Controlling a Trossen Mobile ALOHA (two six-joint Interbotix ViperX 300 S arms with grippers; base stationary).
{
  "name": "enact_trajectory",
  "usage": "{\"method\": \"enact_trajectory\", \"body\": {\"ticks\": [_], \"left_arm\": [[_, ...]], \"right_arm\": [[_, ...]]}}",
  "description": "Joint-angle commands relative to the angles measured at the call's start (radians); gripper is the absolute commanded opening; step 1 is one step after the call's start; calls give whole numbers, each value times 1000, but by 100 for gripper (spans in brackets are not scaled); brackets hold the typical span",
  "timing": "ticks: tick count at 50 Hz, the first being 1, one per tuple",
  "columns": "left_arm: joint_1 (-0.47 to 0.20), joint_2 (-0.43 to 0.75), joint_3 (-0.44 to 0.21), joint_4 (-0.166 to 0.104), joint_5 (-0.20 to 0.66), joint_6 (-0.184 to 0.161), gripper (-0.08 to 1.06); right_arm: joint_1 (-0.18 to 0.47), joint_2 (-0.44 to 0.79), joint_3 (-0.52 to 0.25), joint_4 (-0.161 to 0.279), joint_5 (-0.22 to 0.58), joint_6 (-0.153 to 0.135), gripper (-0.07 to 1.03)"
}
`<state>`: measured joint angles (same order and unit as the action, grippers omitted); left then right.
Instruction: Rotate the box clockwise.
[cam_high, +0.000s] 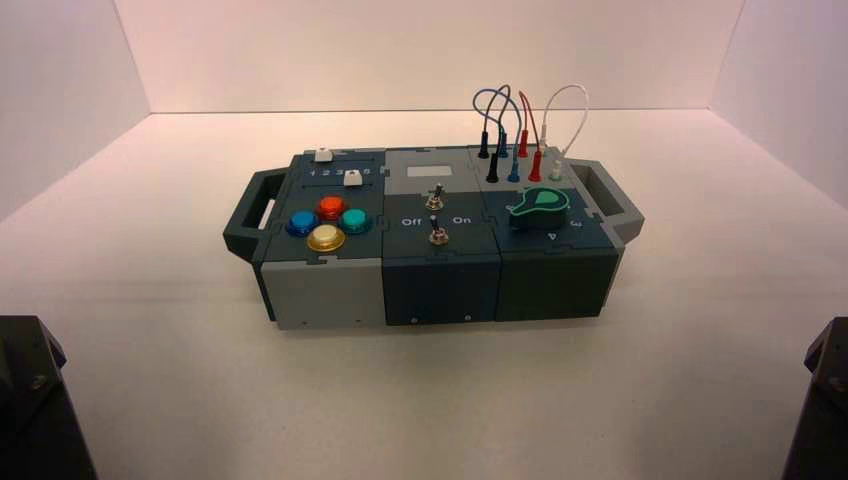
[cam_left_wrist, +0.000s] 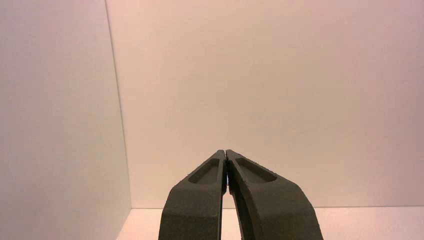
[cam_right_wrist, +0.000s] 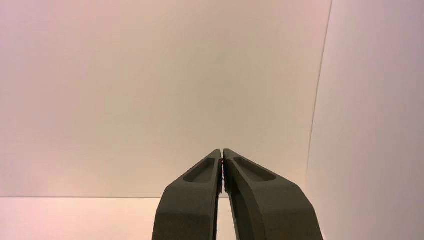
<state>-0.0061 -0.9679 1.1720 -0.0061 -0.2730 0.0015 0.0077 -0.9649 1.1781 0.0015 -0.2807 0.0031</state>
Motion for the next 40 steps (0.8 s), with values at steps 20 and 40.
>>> {"method": "enact_trajectory", "body": {"ticks": [20, 40], "left_arm": [[-18, -6, -15, -12, 31, 3, -3], [-18, -5, -15, -11, 46, 5, -3]], "right_arm": [[14, 11, -8, 6, 25, 6, -3], [12, 11, -8, 6, 25, 11, -3]]}}
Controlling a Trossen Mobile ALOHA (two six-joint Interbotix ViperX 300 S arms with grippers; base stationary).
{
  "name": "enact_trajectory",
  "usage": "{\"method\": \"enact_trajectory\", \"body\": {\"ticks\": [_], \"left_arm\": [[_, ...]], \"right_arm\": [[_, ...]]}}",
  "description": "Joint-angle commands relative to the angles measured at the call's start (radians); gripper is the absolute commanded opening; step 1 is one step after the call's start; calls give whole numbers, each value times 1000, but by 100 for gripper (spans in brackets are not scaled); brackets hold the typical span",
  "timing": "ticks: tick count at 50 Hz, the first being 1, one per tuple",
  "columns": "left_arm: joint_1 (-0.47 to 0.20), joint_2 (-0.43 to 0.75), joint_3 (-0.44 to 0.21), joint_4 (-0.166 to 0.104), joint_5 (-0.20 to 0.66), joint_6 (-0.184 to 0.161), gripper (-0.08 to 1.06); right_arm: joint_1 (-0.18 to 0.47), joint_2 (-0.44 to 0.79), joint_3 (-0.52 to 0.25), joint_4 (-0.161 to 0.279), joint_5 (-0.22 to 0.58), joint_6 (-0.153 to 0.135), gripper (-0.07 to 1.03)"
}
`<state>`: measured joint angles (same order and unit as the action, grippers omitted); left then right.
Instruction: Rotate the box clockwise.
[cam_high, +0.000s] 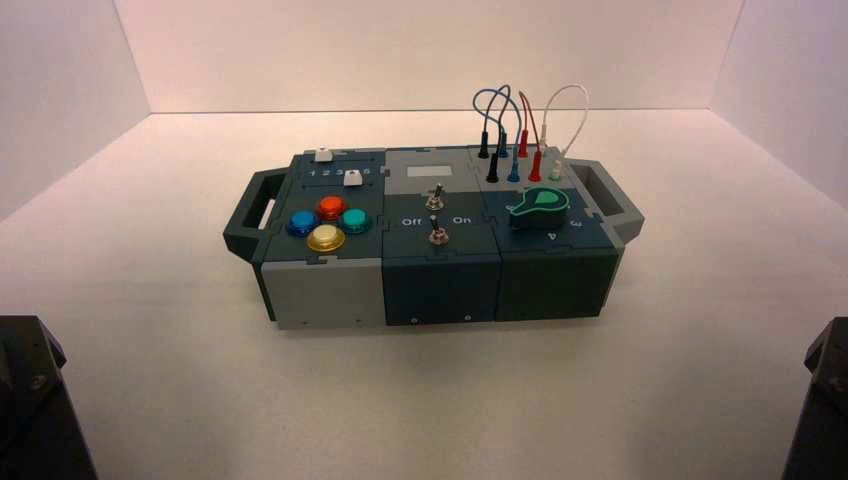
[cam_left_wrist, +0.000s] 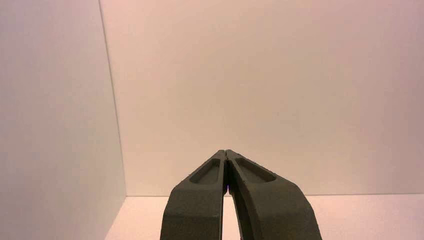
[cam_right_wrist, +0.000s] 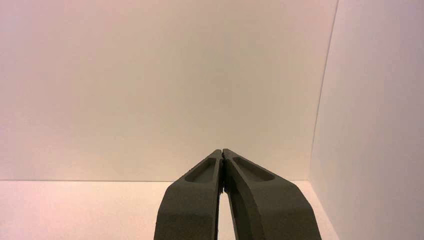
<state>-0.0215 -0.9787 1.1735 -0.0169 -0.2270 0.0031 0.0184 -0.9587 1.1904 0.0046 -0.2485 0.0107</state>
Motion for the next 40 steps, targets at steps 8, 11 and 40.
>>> {"method": "enact_trajectory", "body": {"ticks": [8, 11, 40], "left_arm": [[-3, 6, -18, 0, 3, 3, -3], [-3, 6, -20, 0, 2, 2, -3], [-247, 164, -101, -11, 227, 0, -3]], "right_arm": [[3, 3, -18, 3, -6, 3, -3], [2, 5, -18, 3, -8, 5, -3], [67, 17, -41, 37, 81, 18, -3]]}}
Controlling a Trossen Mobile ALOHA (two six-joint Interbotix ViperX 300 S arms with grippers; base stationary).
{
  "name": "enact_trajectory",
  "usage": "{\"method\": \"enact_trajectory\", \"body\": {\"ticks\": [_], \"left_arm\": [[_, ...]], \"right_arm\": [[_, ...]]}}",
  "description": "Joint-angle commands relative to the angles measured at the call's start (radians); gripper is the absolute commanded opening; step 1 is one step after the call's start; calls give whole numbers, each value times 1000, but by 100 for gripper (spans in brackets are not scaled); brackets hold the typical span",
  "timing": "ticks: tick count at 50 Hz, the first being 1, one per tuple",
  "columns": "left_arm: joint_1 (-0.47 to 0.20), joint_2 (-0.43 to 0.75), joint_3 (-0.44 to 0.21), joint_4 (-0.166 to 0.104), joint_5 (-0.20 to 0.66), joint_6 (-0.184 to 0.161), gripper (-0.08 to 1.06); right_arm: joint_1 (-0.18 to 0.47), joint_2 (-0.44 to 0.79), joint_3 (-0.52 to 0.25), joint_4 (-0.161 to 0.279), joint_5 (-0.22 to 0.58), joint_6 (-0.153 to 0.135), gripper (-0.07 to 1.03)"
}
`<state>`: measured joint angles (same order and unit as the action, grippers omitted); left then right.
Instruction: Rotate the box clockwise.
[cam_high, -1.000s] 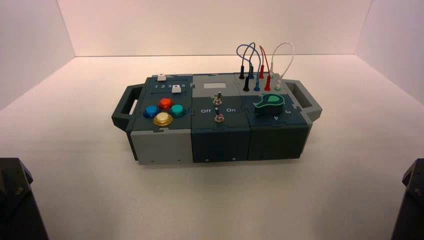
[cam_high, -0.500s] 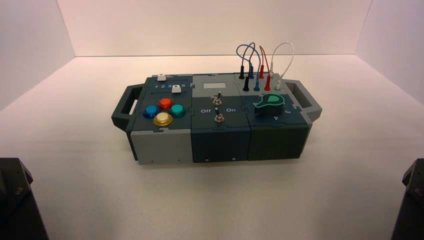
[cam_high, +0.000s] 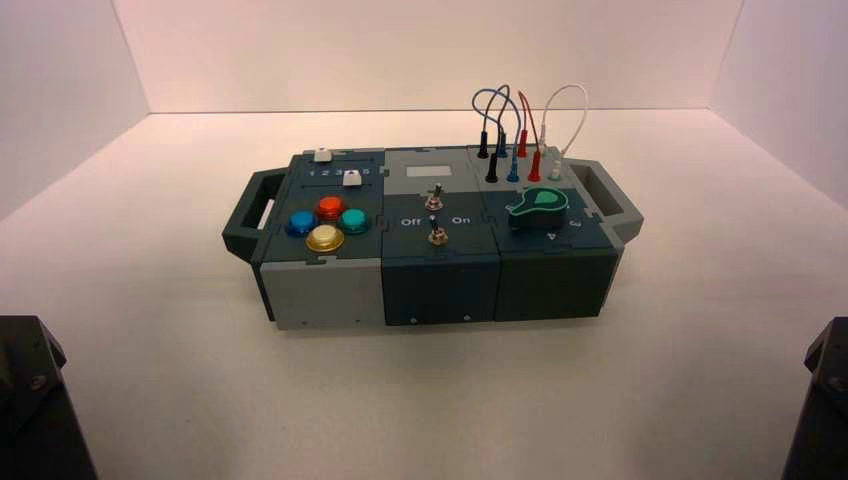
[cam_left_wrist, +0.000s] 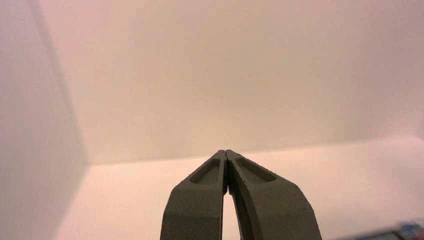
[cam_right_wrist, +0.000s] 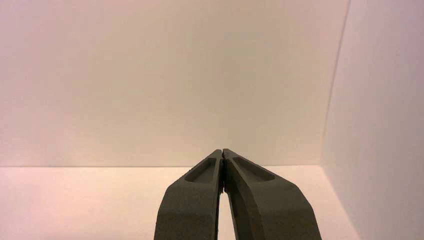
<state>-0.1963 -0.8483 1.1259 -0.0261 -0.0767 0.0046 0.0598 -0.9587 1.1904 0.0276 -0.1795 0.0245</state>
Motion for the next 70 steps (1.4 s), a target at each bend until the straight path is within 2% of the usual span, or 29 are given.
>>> {"method": "enact_trajectory", "body": {"ticks": [1, 7, 13, 18, 21, 29, 30, 31, 36, 39, 41, 42, 45, 53, 58, 64, 70], "left_arm": [[-80, 37, -54, -2, 86, -2, -3], [-179, 67, -69, -12, 196, -8, -3], [-282, 86, -74, -43, 295, -29, -3], [-382, 106, -75, -61, 376, -74, -3], [-445, 118, -78, -63, 430, -106, -3], [-557, 147, -100, -66, 565, -161, -3], [-603, 164, -110, -71, 630, -189, -3], [-618, 169, -114, -75, 649, -198, -3], [-670, 195, -133, -112, 721, -219, -3], [-689, 206, -135, -137, 749, -221, -3], [-712, 219, -135, -178, 790, -221, -3], [-719, 224, -135, -189, 802, -221, -3], [-735, 235, -135, -207, 825, -221, -3], [-744, 275, -135, -216, 876, -222, -3], [-750, 321, -141, -235, 905, -219, -3], [-759, 385, -147, -236, 905, -204, -3], [-759, 476, -163, -236, 894, -172, -3]], "right_arm": [[28, 20, -44, 14, 15, 3, -3], [40, 57, -94, 28, 72, 5, -3], [52, 112, -156, 29, 153, 3, -3], [72, 192, -212, 29, 198, 0, -3], [89, 252, -244, 29, 213, 0, -3], [143, 408, -331, 28, 245, -2, -3], [163, 486, -376, 28, 255, -2, -3], [173, 525, -394, 28, 259, -2, -3], [186, 638, -462, 29, 264, -2, -3], [193, 680, -488, 32, 268, -2, -3], [202, 739, -523, 34, 290, -2, -3], [206, 758, -535, 35, 298, -2, -3], [213, 808, -566, 35, 313, -2, -3], [235, 928, -632, 35, 327, -2, -3], [244, 992, -669, 35, 342, -2, -2], [245, 1065, -703, 37, 359, -2, -2], [245, 1131, -736, 37, 371, -2, -2]]}}
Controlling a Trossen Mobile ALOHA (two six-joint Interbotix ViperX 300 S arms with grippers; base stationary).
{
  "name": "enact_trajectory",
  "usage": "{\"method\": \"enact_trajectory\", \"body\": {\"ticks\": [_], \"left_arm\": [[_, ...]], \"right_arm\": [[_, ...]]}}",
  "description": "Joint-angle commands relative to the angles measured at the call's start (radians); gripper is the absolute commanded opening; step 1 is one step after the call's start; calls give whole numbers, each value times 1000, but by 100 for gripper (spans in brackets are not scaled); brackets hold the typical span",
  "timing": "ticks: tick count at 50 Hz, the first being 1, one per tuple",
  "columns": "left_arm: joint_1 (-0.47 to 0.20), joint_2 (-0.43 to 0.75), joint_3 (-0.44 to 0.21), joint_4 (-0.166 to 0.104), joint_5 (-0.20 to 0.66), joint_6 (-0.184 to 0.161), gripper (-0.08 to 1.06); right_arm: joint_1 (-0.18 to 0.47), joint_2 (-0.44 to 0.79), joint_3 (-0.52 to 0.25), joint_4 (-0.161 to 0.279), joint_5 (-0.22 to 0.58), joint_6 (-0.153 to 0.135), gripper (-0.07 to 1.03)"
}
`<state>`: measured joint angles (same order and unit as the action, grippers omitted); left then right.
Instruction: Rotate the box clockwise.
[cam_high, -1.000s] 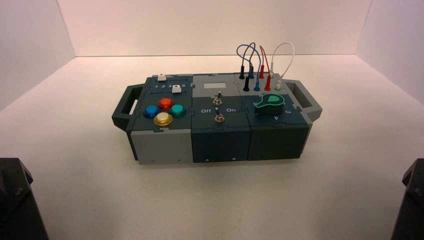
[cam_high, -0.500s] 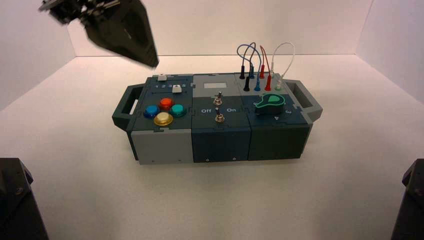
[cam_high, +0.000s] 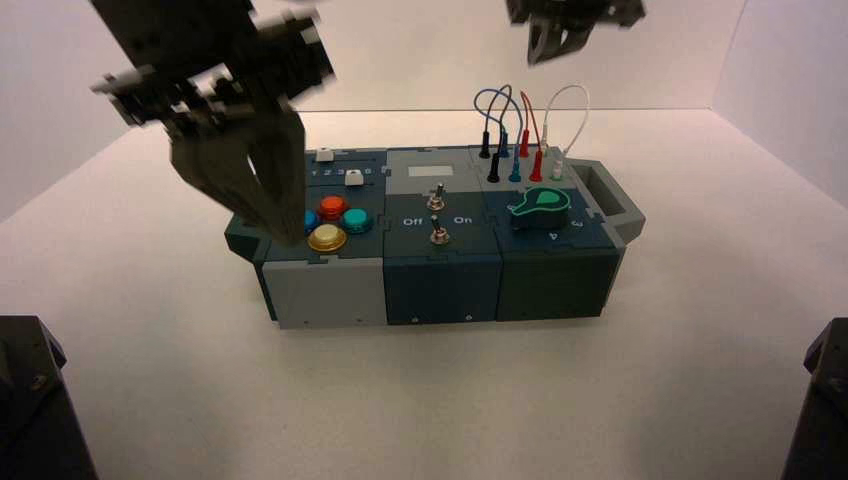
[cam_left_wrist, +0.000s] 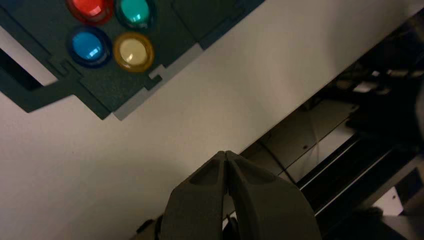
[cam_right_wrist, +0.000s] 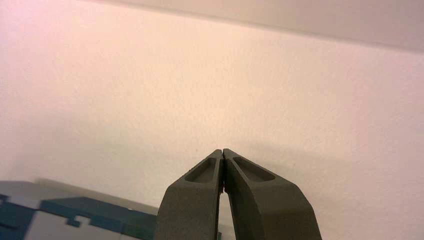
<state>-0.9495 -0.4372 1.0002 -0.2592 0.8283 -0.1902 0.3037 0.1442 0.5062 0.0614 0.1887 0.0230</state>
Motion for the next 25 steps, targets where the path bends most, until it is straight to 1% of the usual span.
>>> {"method": "enact_trajectory", "body": {"ticks": [1, 3, 10, 14, 19, 25], "left_arm": [[-6, 81, -41, -2, -14, 29, -3], [-6, 115, -54, -2, -20, 43, -3], [-5, 212, -94, 0, -29, 60, -3], [-6, 256, -112, 0, -29, 78, -3], [-6, 285, -120, 2, -29, 89, -3], [-6, 307, -121, 3, -29, 94, -3]], "right_arm": [[2, 38, -57, 5, 5, 0, -2], [2, 58, -67, 5, 9, 0, -2], [9, 117, -106, 8, 41, -2, -2], [18, 146, -126, 9, 63, -2, -2], [31, 179, -144, 11, 81, -3, -2], [37, 202, -156, 15, 97, -2, -2]]}}
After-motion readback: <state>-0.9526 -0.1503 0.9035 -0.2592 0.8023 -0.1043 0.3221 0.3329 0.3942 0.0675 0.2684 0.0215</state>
